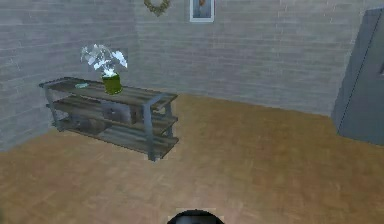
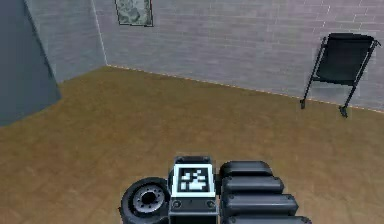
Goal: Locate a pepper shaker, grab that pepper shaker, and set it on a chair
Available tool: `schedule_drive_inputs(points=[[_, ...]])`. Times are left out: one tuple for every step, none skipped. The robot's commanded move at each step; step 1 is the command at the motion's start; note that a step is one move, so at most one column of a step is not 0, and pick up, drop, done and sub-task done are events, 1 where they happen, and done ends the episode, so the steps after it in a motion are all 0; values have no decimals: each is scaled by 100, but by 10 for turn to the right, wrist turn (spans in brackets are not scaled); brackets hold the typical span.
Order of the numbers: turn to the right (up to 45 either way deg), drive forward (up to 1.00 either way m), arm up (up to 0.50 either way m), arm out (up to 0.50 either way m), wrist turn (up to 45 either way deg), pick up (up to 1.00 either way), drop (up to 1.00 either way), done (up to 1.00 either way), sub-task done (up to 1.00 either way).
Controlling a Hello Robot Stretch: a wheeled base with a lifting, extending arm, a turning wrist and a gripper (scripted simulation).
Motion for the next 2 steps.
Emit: schedule_drive_inputs(points=[[450, 0, 0, 0, 0, 0, 0, 0, 0], [120, 0, 0, 0, 0, 0, 0, 0, 0]])
